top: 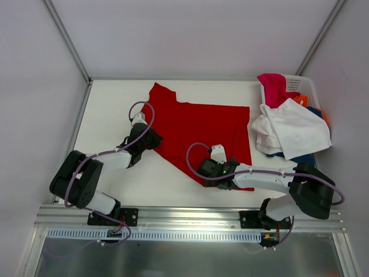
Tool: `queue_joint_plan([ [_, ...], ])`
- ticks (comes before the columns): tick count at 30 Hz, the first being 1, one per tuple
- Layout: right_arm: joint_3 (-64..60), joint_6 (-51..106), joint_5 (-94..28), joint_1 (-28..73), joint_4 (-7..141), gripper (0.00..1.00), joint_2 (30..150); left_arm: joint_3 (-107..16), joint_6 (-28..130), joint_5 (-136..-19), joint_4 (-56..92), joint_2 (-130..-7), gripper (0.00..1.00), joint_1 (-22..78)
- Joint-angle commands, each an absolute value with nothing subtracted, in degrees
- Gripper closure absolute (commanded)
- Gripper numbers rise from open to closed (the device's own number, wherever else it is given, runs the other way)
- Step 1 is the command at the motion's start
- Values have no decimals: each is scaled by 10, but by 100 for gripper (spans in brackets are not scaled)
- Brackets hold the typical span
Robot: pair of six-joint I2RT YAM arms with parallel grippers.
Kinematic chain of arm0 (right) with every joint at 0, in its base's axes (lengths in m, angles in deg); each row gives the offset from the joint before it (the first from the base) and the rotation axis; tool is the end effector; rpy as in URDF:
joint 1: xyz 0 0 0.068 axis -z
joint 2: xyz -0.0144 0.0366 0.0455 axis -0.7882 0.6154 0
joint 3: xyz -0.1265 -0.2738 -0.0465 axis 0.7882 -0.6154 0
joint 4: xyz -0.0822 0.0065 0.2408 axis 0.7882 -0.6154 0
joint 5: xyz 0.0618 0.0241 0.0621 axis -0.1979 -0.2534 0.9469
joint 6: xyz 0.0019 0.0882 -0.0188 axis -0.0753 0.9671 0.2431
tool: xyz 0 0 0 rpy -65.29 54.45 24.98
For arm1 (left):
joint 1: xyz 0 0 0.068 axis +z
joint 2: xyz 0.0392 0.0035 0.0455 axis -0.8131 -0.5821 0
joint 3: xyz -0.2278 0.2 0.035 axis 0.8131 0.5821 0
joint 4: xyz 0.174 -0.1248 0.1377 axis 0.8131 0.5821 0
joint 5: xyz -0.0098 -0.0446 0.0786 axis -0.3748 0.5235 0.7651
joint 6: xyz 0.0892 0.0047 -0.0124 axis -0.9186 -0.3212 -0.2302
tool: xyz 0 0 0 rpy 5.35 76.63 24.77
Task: Fold and stack the t-shirts
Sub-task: Flatten the tshirt out
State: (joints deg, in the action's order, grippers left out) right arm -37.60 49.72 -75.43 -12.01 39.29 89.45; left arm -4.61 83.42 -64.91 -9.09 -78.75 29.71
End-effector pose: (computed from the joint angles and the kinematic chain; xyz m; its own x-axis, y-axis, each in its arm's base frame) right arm 0.1464 0.1962 0.1668 -0.6751 -0.4667 -0.5714 -0.3686 0.8843 -0.2867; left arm 0.2973 -0.1303 0.1873 -0.5240 -0.5215 -0.6734 -0.0094 0.7942 -0.6076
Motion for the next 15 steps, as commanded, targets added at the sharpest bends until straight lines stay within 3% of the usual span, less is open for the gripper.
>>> queue_joint_plan([
  [1,-360,493,-763,-124,383,3,904,-83,813,-606,-11,-694,100,292],
  [15,-345,488,-768,-138,384,3,893,-76,838,-537,312,-390,100,251],
])
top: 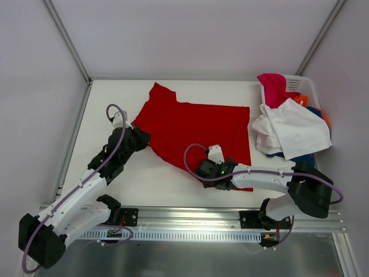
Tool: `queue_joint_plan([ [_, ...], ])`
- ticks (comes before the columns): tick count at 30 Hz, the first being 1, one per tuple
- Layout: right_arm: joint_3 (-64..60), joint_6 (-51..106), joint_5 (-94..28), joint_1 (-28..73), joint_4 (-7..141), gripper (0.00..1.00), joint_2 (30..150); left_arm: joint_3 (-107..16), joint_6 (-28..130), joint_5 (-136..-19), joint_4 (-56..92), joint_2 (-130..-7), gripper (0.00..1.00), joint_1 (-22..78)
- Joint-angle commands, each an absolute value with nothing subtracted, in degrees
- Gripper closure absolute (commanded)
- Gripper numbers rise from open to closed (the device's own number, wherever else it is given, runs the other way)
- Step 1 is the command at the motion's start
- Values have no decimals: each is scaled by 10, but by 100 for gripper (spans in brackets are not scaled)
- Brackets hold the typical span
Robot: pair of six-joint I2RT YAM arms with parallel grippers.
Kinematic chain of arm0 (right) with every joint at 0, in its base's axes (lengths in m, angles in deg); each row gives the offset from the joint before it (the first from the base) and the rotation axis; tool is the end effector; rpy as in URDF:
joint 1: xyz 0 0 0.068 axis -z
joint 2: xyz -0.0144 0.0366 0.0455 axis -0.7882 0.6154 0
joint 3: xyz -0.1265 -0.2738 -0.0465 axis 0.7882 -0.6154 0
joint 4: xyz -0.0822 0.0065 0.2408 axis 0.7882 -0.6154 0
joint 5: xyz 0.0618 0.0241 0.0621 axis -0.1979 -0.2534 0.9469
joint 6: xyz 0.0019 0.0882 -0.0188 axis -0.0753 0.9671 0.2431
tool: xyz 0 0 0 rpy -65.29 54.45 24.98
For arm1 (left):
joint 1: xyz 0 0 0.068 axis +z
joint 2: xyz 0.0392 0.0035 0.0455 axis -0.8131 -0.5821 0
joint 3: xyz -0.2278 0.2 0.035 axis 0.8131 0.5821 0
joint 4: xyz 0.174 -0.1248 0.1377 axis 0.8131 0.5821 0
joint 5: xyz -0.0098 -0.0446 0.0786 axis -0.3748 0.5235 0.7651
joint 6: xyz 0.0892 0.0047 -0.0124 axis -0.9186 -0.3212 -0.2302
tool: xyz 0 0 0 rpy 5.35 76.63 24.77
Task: Fold and stack the t-shirts
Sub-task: Flatten the tshirt out
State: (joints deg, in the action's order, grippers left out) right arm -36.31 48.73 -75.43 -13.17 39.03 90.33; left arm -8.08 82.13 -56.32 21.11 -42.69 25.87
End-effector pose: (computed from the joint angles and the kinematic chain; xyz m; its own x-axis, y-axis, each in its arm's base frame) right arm 0.1447 0.2042 0.1693 -0.6581 -0.4940 -0.5682 -0.3975 0.8689 -0.2949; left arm 0.2007 -0.0889 0.2964 -0.3635 -0.5552 -0.7480 0.0448 0.7916 -0.6093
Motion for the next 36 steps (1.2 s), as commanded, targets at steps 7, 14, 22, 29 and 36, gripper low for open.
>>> queue_joint_plan([
  [7,-356,502,-775,-153,372,3,876,-29,933,-522,433,-287,100,224],
  [14,-374,512,-780,-163,362,3,855,-26,1052,-485,587,-258,100,203],
  [22,-396,512,-782,-165,369,3,822,-27,1199,-428,789,-184,100,193],
  [29,-403,487,-760,-165,395,3,813,-36,1310,-402,892,-147,100,193],
  [36,-393,445,-735,-165,421,3,834,-39,1401,-383,977,-133,100,193],
])
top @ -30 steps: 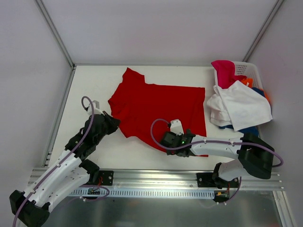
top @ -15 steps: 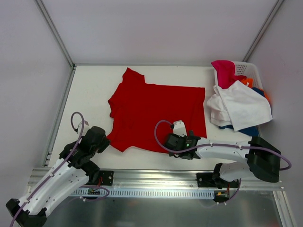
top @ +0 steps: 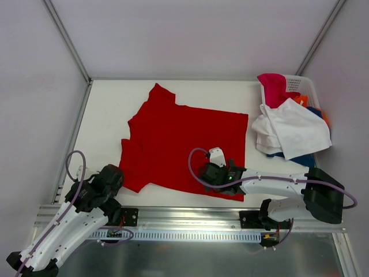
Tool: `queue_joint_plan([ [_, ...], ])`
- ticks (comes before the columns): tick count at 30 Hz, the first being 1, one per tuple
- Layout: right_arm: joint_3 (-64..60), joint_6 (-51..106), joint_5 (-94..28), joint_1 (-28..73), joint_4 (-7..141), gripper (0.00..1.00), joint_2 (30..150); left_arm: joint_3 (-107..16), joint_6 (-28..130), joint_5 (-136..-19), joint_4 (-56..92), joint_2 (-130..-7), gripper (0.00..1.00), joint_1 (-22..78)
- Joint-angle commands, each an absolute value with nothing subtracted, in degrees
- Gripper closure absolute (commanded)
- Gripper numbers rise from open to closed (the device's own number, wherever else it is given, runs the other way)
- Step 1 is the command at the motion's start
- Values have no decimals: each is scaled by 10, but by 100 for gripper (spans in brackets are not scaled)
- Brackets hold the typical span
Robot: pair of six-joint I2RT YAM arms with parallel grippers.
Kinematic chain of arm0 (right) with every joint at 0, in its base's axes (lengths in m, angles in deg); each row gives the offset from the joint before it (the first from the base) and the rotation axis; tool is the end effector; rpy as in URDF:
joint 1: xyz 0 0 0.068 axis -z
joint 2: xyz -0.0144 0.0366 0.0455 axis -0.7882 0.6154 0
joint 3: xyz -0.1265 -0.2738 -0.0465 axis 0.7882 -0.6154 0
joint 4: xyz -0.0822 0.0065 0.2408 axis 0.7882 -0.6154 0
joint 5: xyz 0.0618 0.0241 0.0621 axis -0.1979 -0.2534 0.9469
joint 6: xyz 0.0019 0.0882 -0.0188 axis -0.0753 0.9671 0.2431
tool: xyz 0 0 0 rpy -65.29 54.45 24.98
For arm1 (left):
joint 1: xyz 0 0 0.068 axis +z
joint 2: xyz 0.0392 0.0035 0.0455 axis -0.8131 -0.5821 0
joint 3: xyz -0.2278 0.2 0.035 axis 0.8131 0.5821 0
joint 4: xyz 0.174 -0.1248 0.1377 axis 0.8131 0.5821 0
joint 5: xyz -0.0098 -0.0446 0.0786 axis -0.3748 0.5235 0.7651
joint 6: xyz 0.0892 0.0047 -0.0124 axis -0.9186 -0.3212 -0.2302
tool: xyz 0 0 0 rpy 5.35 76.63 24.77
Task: Fold and stack the t-shirts
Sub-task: Flatten the tshirt out
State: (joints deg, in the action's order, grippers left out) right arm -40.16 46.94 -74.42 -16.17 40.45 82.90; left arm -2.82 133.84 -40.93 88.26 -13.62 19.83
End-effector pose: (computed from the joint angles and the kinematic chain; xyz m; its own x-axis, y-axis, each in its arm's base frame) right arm 0.1254 0.1936 0.1792 -0.6032 -0.5071 -0.6156 -0.4630 0.8511 -0.2474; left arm 0.0553 0.0080 0.1900 -0.2453 -0.8989 -0.3632 -0.7266 0.4184 -0.5449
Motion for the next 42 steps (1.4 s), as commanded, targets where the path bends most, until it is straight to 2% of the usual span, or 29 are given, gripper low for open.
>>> queue_joint_plan([
  [1,-389,442,-731,-165,421,3,839,-37,1433,-385,998,-135,100,192],
  [11,-383,428,-711,-168,442,3,854,-75,1533,-376,1071,-153,100,204],
  [17,-377,423,-711,-170,439,2,854,-164,1556,-342,1063,-283,100,211],
  [18,-376,424,-713,-170,436,1,853,-175,1547,-341,1059,-301,68,211],
  [19,-374,424,-712,-171,430,2,853,-188,1541,-342,1060,-320,54,210],
  [20,-371,423,-714,-171,426,1,852,-215,1527,-347,1059,-344,40,205],
  [22,-367,423,-725,-171,412,1,850,-236,1518,-342,1059,-352,22,194],
  [23,-367,425,-729,-171,410,1,850,-255,1514,-335,1059,-343,18,181],
  [24,-366,426,-731,-171,409,0,851,-265,1506,-317,1054,-336,3,178],
  [28,-346,433,-740,-172,392,1,870,-321,1428,-251,1018,-304,1,176],
  [31,-332,442,-746,-171,384,1,884,-327,1261,-206,914,-289,1,177],
  [36,-318,455,-757,-171,366,1,886,-239,918,-207,549,-326,1,179],
  [37,-317,459,-756,-171,362,1,883,-226,863,-224,488,-343,1,191],
  [38,-317,461,-759,-171,359,1,880,-211,799,-287,397,-379,1,206],
  [41,-323,478,-767,-171,340,1,865,-185,761,-454,300,-458,15,303],
  [42,-325,481,-769,-171,328,2,860,-179,756,-479,243,-476,30,324],
])
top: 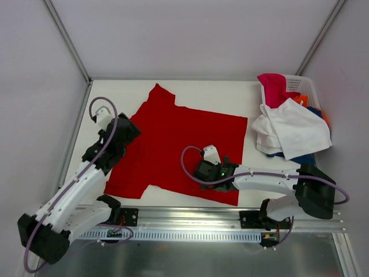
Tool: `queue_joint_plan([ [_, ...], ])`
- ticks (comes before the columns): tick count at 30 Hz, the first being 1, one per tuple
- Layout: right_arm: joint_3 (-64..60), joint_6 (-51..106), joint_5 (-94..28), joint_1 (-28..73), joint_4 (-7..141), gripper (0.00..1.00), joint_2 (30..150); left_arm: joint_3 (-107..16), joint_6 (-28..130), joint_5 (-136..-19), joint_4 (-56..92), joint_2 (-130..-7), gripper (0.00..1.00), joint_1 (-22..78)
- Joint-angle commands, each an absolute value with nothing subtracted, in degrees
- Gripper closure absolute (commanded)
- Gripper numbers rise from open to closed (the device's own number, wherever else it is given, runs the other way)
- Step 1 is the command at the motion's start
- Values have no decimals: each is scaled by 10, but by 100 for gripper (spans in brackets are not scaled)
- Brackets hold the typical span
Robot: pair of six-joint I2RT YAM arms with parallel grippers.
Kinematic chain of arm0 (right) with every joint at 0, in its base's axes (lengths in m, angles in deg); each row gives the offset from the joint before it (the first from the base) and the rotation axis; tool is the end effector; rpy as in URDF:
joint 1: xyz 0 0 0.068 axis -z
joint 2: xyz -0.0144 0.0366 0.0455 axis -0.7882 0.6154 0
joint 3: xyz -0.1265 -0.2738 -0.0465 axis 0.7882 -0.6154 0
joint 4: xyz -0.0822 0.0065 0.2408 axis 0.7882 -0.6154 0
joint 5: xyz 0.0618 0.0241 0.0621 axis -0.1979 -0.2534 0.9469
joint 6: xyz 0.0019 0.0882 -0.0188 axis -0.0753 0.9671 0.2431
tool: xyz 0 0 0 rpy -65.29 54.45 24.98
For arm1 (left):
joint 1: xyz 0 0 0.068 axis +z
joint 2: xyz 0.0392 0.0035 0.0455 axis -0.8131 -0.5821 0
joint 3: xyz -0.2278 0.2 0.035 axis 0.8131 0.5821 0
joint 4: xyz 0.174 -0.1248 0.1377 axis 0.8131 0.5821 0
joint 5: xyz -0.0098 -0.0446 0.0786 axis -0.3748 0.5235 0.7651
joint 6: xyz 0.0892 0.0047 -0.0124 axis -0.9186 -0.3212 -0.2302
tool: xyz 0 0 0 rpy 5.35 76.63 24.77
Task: Fold and stack the t-shirts
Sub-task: Flatten the tshirt out
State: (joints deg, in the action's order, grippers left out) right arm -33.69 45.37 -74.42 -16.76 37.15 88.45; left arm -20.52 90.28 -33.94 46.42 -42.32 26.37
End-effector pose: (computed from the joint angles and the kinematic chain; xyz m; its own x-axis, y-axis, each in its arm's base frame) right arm 0.1321 0.2174 0.1870 -0.5938 -0.5593 -0.5785 -0.4921 0.8212 -0.2888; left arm 0.1878 -0.0474 0.3247 -0.2138 -0.6048 -0.7671 -0.3627 0.7783 -0.5125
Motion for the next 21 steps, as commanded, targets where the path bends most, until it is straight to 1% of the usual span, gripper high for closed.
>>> queue_joint_plan([
  [1,-329,488,-774,-171,322,2,855,-174,749,-505,212,-496,45,343],
  [2,-337,499,-776,-171,318,3,840,-173,727,-531,177,-539,66,372],
  [3,-343,505,-779,-172,311,3,831,-178,720,-562,139,-561,89,381],
  [4,-357,511,-781,-172,308,3,823,-200,700,-574,125,-613,100,394],
  [5,-363,521,-784,-172,306,3,815,-214,690,-591,115,-641,100,399],
  [7,-374,531,-788,-171,300,3,793,-238,680,-660,85,-692,100,416],
  [8,-379,534,-790,-172,296,3,788,-252,686,-694,71,-738,100,426],
  [10,-389,541,-792,-172,290,3,777,-258,695,-775,24,-775,100,453],
  [13,-392,548,-796,-172,279,3,770,-288,690,-807,-3,-853,100,457],
  [16,-396,550,-801,-172,273,3,767,-320,686,-809,0,-909,100,459],
  [21,-396,550,-810,-172,261,3,762,-355,686,-807,7,-967,100,470],
])
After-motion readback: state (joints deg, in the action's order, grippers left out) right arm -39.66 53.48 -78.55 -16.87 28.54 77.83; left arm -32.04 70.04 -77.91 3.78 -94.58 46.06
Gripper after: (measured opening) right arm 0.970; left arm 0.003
